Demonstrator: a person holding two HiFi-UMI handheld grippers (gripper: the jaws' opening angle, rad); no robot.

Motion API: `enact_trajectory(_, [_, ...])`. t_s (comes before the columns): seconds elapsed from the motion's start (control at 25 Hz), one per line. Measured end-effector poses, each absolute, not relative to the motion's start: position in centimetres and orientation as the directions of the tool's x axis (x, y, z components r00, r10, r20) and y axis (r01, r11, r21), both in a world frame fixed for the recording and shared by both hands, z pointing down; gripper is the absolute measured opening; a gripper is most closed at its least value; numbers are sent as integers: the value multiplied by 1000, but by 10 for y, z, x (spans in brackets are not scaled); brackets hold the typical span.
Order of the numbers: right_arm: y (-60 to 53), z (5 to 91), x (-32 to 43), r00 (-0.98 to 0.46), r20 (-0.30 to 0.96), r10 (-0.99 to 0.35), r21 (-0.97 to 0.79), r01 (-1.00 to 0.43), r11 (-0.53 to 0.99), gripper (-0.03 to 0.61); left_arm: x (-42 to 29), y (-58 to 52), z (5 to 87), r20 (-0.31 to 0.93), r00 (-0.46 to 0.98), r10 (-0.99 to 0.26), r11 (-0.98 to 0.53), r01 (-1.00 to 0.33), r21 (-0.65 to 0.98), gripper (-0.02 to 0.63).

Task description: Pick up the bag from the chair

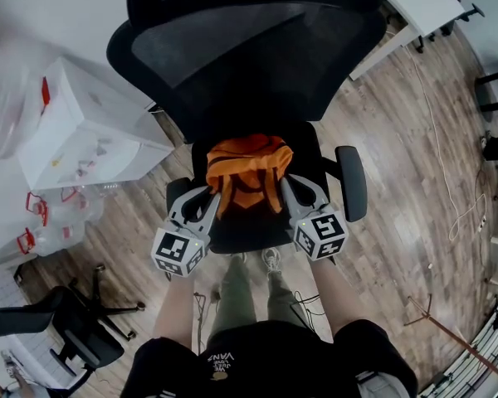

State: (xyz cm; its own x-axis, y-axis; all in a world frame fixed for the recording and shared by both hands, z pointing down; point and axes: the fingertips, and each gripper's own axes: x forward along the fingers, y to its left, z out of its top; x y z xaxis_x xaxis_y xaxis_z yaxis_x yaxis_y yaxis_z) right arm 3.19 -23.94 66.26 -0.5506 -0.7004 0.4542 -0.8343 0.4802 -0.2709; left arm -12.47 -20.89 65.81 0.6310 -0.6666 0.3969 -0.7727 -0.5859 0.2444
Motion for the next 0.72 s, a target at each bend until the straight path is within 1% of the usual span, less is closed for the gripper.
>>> enact_trajectory(0.08, [-239, 669, 30, -564, 456, -689, -290, -826, 484, 0, -122, -210, 664, 406, 636, -656, -586, -769, 256, 112])
enact_trajectory(0.12, [-238, 672, 29, -569, 459, -682, -299, -822, 485, 2, -121, -210, 667, 410, 640, -650, -588, -765, 261, 115])
enact_trajectory(0.16, [-238, 676, 28, -574, 465, -675, -308, -819, 484, 82, -119, -211, 669, 413, 643, -644, -590, -762, 266, 115])
enact_trajectory(0.2, [-237, 679, 27, -577, 472, -667, -316, -817, 483, 127, -118, -211, 672, 417, 647, -639, -592, -759, 270, 118])
enact_trajectory(0.44, [-234, 695, 21, -598, 494, -631, -348, -801, 487, 129, -110, -211, 687, 439, 657, -613, -592, -750, 295, 149])
enact_trajectory(0.52, [-232, 701, 17, -614, 505, -607, -365, -789, 494, 177, -108, -211, 692, 446, 660, -604, -593, -747, 301, 153])
enact_trajectory(0.72, [-226, 717, 6, -640, 537, -549, -391, -766, 510, 181, -98, -210, 703, 463, 674, -575, -602, -732, 318, 153])
